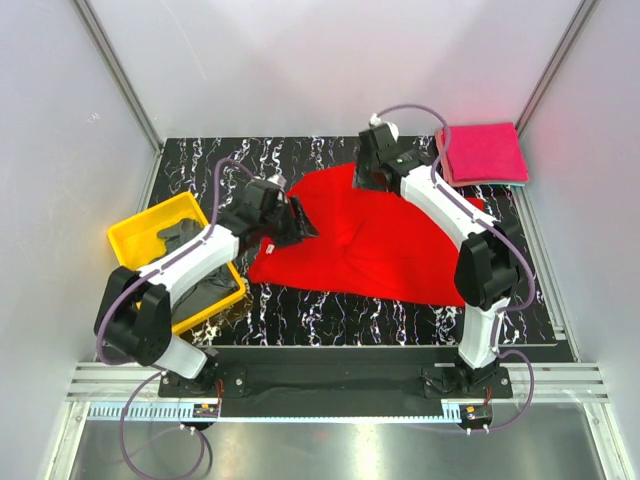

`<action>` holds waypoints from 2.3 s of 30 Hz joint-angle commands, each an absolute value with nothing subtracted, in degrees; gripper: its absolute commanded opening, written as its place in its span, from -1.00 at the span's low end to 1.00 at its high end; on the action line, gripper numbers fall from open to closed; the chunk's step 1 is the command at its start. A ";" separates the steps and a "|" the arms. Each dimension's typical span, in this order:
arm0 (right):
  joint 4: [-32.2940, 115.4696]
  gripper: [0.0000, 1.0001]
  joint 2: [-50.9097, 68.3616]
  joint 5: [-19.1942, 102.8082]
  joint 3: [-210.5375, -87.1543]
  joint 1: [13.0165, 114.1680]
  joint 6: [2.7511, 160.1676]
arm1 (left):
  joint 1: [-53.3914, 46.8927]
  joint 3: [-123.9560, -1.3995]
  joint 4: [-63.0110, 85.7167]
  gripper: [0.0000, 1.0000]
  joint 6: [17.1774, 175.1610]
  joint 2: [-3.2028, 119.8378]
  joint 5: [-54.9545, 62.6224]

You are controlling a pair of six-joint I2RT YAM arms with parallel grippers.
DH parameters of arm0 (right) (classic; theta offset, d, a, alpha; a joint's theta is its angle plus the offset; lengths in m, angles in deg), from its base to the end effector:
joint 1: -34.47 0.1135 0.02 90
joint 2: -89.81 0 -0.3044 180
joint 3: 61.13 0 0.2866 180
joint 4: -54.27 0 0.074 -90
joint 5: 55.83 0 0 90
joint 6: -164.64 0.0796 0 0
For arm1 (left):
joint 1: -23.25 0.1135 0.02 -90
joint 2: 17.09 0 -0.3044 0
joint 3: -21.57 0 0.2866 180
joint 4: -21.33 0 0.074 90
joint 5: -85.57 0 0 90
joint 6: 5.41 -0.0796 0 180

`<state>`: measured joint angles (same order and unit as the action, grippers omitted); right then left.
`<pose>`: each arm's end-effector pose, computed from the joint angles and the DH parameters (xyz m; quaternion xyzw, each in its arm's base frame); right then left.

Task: Fold and stack the t-shirts
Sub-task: Fold the tshirt

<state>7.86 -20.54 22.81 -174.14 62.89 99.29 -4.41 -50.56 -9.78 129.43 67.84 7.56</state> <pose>0.4665 0.2346 0.3071 0.0087 0.9159 0.0932 0.3903 0.3307 -0.1920 0.2479 -0.0963 0.9110 -0.3077 0.2571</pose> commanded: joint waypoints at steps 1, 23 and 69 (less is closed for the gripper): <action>7.53 -0.09 -19.71 20.89 -166.06 61.54 109.09 | -7.24 -47.90 -0.95 0.12 133.46 71.76 12.89; 21.00 -0.22 -29.19 30.30 -160.13 59.16 114.80 | -9.18 -46.67 -12.19 0.13 129.85 82.05 -1.35; -0.09 -0.52 2.70 18.61 -134.24 46.60 120.79 | -4.27 -48.52 -20.20 0.24 126.95 75.72 -8.12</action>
<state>0.91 -0.60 21.02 -138.71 49.40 116.66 -7.14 -49.71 -21.78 127.48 76.54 -6.56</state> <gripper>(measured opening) 0.248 0.623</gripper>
